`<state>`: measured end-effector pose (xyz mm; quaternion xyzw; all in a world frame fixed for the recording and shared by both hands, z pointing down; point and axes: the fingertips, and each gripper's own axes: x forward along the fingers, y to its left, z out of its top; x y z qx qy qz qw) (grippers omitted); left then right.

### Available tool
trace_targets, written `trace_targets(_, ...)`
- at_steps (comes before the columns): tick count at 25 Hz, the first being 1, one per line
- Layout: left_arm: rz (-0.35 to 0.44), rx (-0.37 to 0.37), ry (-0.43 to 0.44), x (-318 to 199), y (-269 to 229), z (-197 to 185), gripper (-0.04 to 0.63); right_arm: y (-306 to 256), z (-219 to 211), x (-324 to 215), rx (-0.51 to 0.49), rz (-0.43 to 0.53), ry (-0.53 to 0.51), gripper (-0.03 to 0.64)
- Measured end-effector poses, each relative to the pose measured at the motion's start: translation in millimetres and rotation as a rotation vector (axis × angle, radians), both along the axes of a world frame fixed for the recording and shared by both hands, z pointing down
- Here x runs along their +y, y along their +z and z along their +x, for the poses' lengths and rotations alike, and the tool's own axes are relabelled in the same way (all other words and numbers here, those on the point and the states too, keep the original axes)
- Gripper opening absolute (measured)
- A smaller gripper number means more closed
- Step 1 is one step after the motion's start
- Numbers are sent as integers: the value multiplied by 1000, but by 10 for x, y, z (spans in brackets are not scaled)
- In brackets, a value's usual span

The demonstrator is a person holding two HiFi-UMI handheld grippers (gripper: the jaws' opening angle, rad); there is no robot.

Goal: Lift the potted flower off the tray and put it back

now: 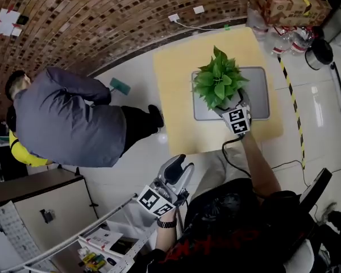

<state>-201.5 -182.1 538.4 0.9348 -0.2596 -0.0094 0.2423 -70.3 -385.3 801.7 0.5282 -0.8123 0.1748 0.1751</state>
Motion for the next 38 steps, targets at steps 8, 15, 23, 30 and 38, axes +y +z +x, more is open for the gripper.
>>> trace_targets(8,-73,-119,85,27,482,354,140,407,-58,-561,-50,56,64,535)
trace_targets(15,-39,-98,96,-180,183,539,138,-46,114,-390,-18,77,41,526)
trace_targets(23,89,-35,98,-485,-496,794,138,-1969,424,-229,-43,208,10,528)
trace_targets(30,206,-17,90,-616,-942,786,78,-2868,410,-110,-26,261,-63,529)
trace_targets(38,215,45,75,-524,-1272,705,101,-3016,263,76,-47,236,-123,529)
